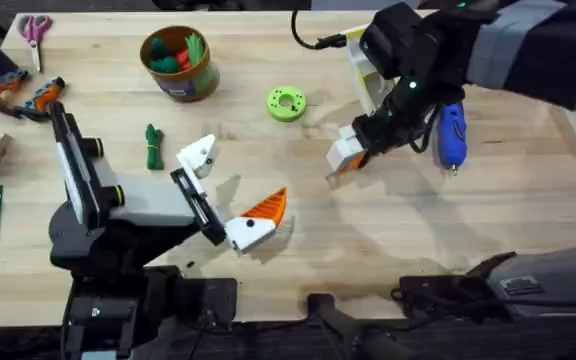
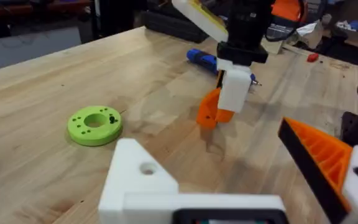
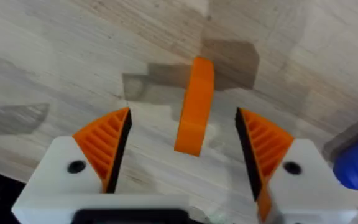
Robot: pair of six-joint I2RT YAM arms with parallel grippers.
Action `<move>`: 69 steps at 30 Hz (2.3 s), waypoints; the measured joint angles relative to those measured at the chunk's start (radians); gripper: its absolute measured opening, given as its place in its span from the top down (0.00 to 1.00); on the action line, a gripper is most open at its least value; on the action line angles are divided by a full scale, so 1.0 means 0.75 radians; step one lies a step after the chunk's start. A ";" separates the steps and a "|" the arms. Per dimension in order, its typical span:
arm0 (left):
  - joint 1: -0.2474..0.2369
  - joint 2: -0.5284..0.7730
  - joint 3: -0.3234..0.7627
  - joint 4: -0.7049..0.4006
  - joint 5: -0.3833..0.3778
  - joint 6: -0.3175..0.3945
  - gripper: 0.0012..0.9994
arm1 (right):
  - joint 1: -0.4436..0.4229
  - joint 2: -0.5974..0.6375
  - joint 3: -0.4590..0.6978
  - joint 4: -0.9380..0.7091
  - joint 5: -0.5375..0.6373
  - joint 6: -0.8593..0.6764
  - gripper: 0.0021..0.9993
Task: Pick up the gripper from the table and insert it into the empty holder that is missing its gripper. Then pick up a screw, insert it into the mounting hole, and use the screwdriver to tighten it. Finally, clean up the table by picking up the vegetable and placing it into the bucket.
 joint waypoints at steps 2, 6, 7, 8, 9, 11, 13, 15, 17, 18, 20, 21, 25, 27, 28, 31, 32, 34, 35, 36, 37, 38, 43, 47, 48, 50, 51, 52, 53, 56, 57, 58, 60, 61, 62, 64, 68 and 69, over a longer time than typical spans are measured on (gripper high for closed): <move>0.000 0.000 0.000 0.000 0.000 0.000 0.01 | 0.000 0.000 0.000 0.009 0.000 0.000 0.05; 0.000 0.000 0.000 0.000 0.000 0.000 0.01 | 0.000 0.000 0.001 0.022 0.000 0.003 0.05; 0.000 0.000 0.000 0.000 0.000 -0.001 0.01 | 0.000 0.000 0.001 0.022 0.000 0.005 0.05; 0.000 0.000 -0.001 0.000 0.000 0.000 0.01 | 0.000 0.000 0.001 0.022 0.000 0.006 0.05; 0.000 0.000 0.000 0.000 0.000 0.000 0.01 | 0.000 0.000 0.001 0.021 0.000 0.009 0.06; 0.000 0.000 0.000 0.000 0.000 0.000 0.01 | 0.000 0.000 0.002 0.022 0.000 0.011 0.06; 0.000 0.000 0.000 0.000 0.000 0.000 0.01 | 0.000 0.000 0.002 0.022 0.029 0.015 0.06; 0.000 0.000 0.000 0.000 0.000 0.000 0.01 | 0.000 0.000 0.002 0.021 0.042 0.015 0.07; 0.000 0.000 0.000 0.000 0.000 0.000 0.01 | 0.000 0.000 0.002 0.018 0.053 0.015 0.08; 0.000 0.000 -0.001 0.000 0.000 0.000 0.01 | 0.000 -0.001 0.002 0.014 0.055 0.015 0.08; 0.000 0.000 0.000 0.000 0.000 0.000 0.01 | 0.000 -0.001 0.002 0.011 0.059 0.016 0.14; 0.000 0.000 0.000 0.000 0.000 0.000 0.01 | 0.001 -0.001 0.002 0.012 0.061 0.014 0.23; 0.000 0.000 0.000 0.000 0.000 0.000 0.01 | 0.002 -0.001 0.002 0.013 0.065 0.019 0.73; 0.000 0.000 -0.001 0.000 0.000 -0.001 0.01 | 0.002 -0.003 0.002 0.017 0.065 0.028 0.96; 0.000 0.000 -0.001 0.000 0.000 0.000 0.01 | 0.002 -0.010 0.003 0.015 0.065 0.025 0.99; 0.000 0.000 0.000 0.000 0.000 0.000 0.01 | 0.002 -0.017 0.007 0.010 0.063 0.025 0.99; 0.000 0.000 -0.001 0.000 0.000 0.000 0.01 | 0.002 -0.021 0.015 0.003 0.055 0.025 0.99; 0.000 0.000 0.000 0.000 0.000 0.000 0.01 | -0.003 -0.038 0.048 -0.010 0.030 0.025 0.99; 0.000 0.000 0.000 0.000 0.000 0.000 0.01 | -0.007 -0.050 0.071 -0.013 0.012 0.025 0.99; 0.000 0.000 0.000 0.000 0.000 0.000 0.01 | -0.013 -0.062 0.099 -0.014 -0.013 0.025 0.99; 0.000 0.000 0.000 0.000 0.000 0.000 0.01 | -0.023 -0.078 0.132 -0.013 -0.043 0.025 0.99; 0.000 0.000 0.000 0.000 0.000 0.000 0.01 | -0.067 -0.129 0.227 -0.006 -0.155 0.024 0.99; 0.000 0.000 0.000 -0.003 0.008 0.000 0.01 | -0.135 -0.180 0.284 -0.037 -0.387 0.054 0.99; 0.000 0.000 0.000 -0.006 0.026 0.001 0.01 | -0.157 -0.174 0.284 -0.049 -0.603 0.049 0.99; 0.000 0.000 0.000 -0.006 0.031 0.001 0.01 | -0.157 -0.174 0.284 -0.049 -0.644 0.047 0.99; 0.000 0.000 0.000 -0.008 0.037 0.001 0.01 | -0.156 -0.174 0.284 -0.054 -0.699 0.043 0.99; 0.000 0.000 -0.001 -0.008 0.039 0.001 0.01 | -0.156 -0.174 0.284 -0.057 -0.727 0.043 0.99; 0.000 0.000 0.000 -0.008 0.040 0.001 0.01 | -0.157 -0.174 0.284 -0.057 -0.751 0.043 0.99; 0.000 0.000 0.000 -0.008 0.040 0.001 0.01 | -0.157 -0.174 0.283 -0.054 -0.782 0.043 0.99; 0.000 0.000 0.000 -0.008 0.040 0.002 0.01 | -0.157 -0.174 0.264 -0.036 -0.841 0.043 0.99; 0.000 0.000 0.000 -0.008 0.040 0.005 0.01 | -0.157 -0.175 0.247 -0.025 -0.856 0.043 0.99; 0.000 0.000 0.000 -0.008 0.040 0.006 0.01 | -0.157 -0.175 0.221 -0.008 -0.866 0.047 0.99; 0.000 0.000 0.000 -0.008 0.040 0.007 0.01 | -0.157 -0.183 0.152 0.047 -0.885 0.066 0.99; 0.000 0.000 0.000 -0.008 0.040 0.007 0.01 | -0.157 -0.194 0.103 0.096 -0.897 0.082 0.99; 0.000 0.000 -0.001 -0.008 0.040 0.007 0.01 | -0.157 -0.213 0.052 0.150 -0.908 0.095 0.99; 0.000 0.000 0.000 -0.009 0.040 0.017 0.01 | -0.158 -0.342 -0.172 0.421 -0.947 0.212 0.99; 0.000 0.000 0.000 -0.009 0.040 0.026 0.01 | -0.163 -0.447 -0.401 0.840 -1.080 0.361 0.99; 0.000 0.000 0.000 -0.009 0.040 0.026 0.01 | -0.163 -0.449 -0.443 0.940 -1.127 0.395 0.99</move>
